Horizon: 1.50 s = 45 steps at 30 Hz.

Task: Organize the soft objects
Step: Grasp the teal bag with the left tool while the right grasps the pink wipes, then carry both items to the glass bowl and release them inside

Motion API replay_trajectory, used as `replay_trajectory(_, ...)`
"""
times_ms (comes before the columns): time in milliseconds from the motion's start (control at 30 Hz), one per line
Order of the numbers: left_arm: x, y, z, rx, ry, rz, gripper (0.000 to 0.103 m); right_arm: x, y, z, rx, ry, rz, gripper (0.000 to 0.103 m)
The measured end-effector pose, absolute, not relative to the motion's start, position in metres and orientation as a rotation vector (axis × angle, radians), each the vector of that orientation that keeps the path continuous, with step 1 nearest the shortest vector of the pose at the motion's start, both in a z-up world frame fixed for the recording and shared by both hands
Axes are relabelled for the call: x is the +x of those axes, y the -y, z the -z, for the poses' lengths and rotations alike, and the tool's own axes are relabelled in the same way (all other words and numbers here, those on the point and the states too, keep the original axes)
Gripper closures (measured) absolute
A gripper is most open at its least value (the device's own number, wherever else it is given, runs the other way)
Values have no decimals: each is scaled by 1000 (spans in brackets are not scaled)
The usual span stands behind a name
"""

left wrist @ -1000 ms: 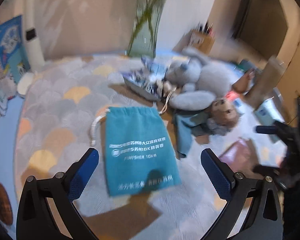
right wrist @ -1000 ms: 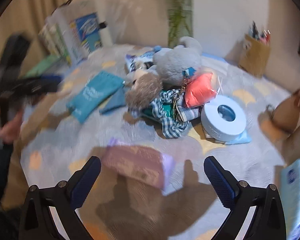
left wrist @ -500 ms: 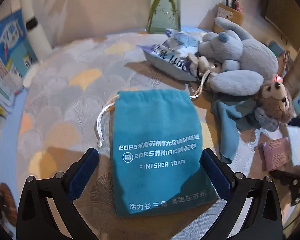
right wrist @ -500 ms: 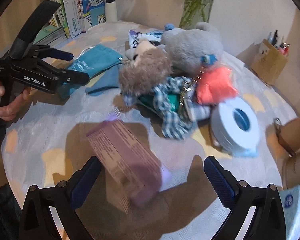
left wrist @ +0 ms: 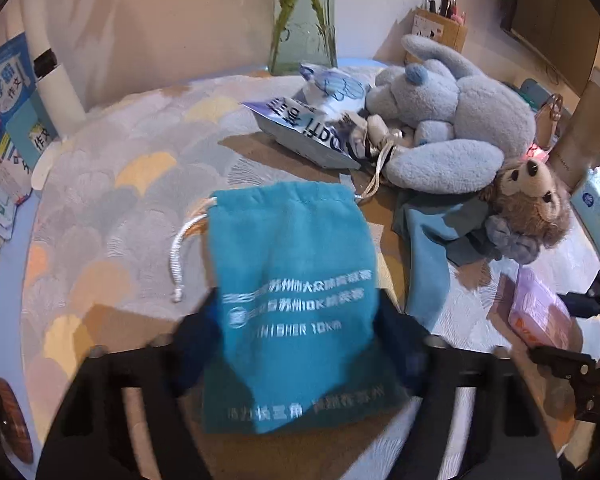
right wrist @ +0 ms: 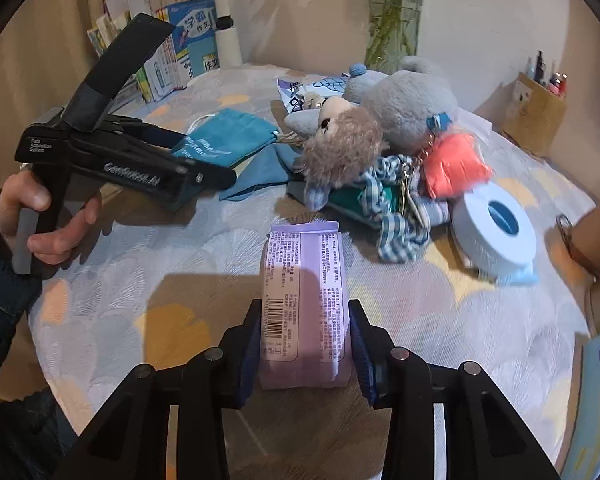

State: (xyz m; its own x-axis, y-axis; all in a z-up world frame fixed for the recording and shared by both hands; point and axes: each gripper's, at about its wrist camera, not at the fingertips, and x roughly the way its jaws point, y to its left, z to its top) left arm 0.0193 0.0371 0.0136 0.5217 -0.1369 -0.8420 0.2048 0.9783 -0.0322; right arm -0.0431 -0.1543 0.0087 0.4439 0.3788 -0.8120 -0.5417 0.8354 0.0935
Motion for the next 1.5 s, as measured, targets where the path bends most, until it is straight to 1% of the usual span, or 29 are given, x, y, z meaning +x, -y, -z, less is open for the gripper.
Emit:
replay_trajectory(33, 17, -42, -15, 65, -997, 205, 62, -44, 154, -9, -173, -953, -577, 64)
replay_trajectory(67, 13, -46, -18, 42, -998, 214, 81, -45, 156, -9, -152, -954, -579, 64)
replay_trajectory(100, 11, -50, -20, 13, -1000, 228, 88, -48, 156, -10, -120, -951, -583, 64)
replay_trajectory(167, 4, -54, -24, -24, -982, 237, 90, -53, 155, -13, -79, -940, -586, 64)
replay_trajectory(300, -17, -50, -38, -53, -940, 258, 91, -64, 155, -27, -21, -905, -568, 64)
replay_trajectory(433, -38, -47, -62, -88, -873, 300, 91, -71, 168, -49, 18, -854, -553, 64)
replay_trajectory(633, -66, -11, -108, -55, -775, 382, 91, -89, 199, -86, 77, -763, -484, 65)
replay_trajectory(900, -74, 90, -152, 23, -683, 565, 91, -105, 282, -116, 196, -687, -316, 65)
replay_trajectory(1133, -53, 194, -198, 35, -601, 723, 91, -116, 386, -153, 277, -581, -114, 64)
replay_trajectory(1300, -31, 264, -222, 69, -573, 807, 91, -109, 450, -172, 304, -555, 35, 64)
replay_trajectory(1400, -14, 306, -224, 93, -576, 833, 91, -98, 486, -169, 355, -574, 93, 64)
replay_trajectory(1500, 1, 348, -217, 113, -608, 866, 91, -81, 531, -152, 447, -632, 174, 64)
